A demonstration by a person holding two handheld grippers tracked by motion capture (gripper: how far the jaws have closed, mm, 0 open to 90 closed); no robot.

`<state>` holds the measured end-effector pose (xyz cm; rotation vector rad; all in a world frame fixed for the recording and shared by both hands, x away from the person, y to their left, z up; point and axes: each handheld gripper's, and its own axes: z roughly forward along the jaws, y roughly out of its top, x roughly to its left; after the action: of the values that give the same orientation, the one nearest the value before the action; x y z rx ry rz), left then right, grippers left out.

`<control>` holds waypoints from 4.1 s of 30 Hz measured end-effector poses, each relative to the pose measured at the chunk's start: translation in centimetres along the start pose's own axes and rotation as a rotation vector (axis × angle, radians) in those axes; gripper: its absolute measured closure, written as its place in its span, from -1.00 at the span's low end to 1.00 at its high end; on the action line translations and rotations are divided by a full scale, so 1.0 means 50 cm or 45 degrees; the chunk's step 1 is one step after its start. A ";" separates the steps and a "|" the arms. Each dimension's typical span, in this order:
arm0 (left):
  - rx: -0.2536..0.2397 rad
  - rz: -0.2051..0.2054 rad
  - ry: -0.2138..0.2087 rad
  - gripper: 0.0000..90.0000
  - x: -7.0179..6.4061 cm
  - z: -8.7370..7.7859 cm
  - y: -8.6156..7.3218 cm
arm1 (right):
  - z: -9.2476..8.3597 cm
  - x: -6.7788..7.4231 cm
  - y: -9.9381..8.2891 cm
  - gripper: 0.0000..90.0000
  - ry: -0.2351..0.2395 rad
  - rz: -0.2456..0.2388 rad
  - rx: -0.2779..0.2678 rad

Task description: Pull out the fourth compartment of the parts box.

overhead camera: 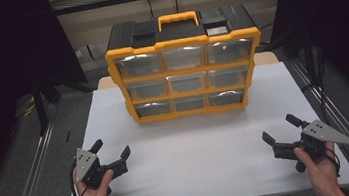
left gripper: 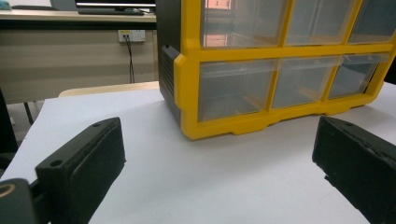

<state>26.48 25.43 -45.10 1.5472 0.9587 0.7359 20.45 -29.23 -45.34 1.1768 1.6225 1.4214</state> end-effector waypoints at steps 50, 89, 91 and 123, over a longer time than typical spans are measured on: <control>-0.019 0.520 0.012 -0.94 -0.027 0.123 0.059 | 0.004 0.000 -0.001 -0.98 0.023 0.032 0.019; -0.060 1.443 0.165 -0.88 -0.078 0.202 0.155 | 0.008 0.004 -0.002 -0.98 0.040 0.016 0.023; -0.068 1.499 0.170 -0.86 -0.082 0.206 0.157 | 0.007 0.004 -0.002 -0.98 0.044 0.017 0.025; 0.038 1.897 0.325 -0.36 -0.092 0.253 0.136 | 0.006 0.005 -0.003 -0.98 0.051 0.008 0.024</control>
<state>36.42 15.02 -40.63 2.0902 -0.2280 1.9461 20.62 -28.89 -45.50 1.1719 1.6643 1.4446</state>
